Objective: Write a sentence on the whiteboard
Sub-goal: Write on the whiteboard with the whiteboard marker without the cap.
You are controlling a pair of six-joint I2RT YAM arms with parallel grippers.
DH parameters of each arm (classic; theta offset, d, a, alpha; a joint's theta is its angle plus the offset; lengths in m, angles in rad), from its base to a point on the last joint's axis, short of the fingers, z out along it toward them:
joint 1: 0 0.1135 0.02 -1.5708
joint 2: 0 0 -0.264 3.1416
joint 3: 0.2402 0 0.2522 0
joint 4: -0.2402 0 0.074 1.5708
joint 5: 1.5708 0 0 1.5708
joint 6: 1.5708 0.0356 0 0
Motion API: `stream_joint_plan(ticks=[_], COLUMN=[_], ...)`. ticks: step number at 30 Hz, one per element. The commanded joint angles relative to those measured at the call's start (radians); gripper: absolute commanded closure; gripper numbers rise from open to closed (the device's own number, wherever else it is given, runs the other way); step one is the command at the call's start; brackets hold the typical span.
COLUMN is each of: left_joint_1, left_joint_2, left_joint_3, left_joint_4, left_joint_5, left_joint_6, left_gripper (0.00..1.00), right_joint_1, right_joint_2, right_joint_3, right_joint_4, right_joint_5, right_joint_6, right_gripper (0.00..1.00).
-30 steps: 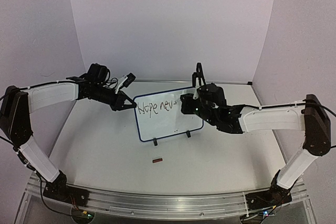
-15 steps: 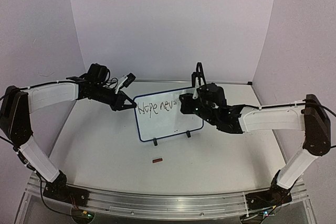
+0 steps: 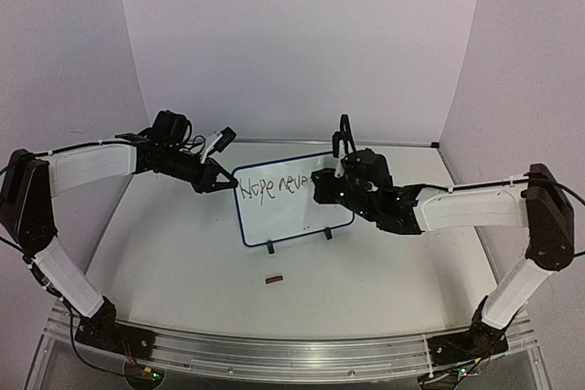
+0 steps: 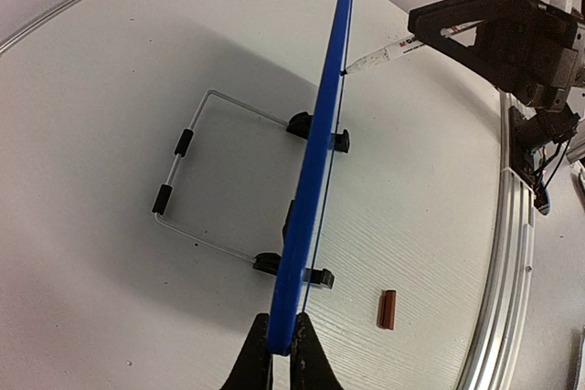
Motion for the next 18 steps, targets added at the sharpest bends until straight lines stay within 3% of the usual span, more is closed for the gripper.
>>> stream_joint_plan(ticks=[1,18], left_joint_1=[-0.006,-0.006], left_joint_2=[0.021,0.020], left_joint_3=[0.001,0.001], left_joint_4=[-0.006,-0.007], left_joint_5=[-0.065,-0.066], left_joint_6=[0.039,0.039], left_gripper=[1.00,1.00], right_joint_1=[-0.002,-0.002], right_joint_2=[0.023,0.003], right_joint_3=[-0.012,-0.010], right_joint_4=[-0.005,-0.042], right_joint_5=[0.011,0.091], right_joint_6=[0.014,-0.005], right_gripper=[1.00,1.00])
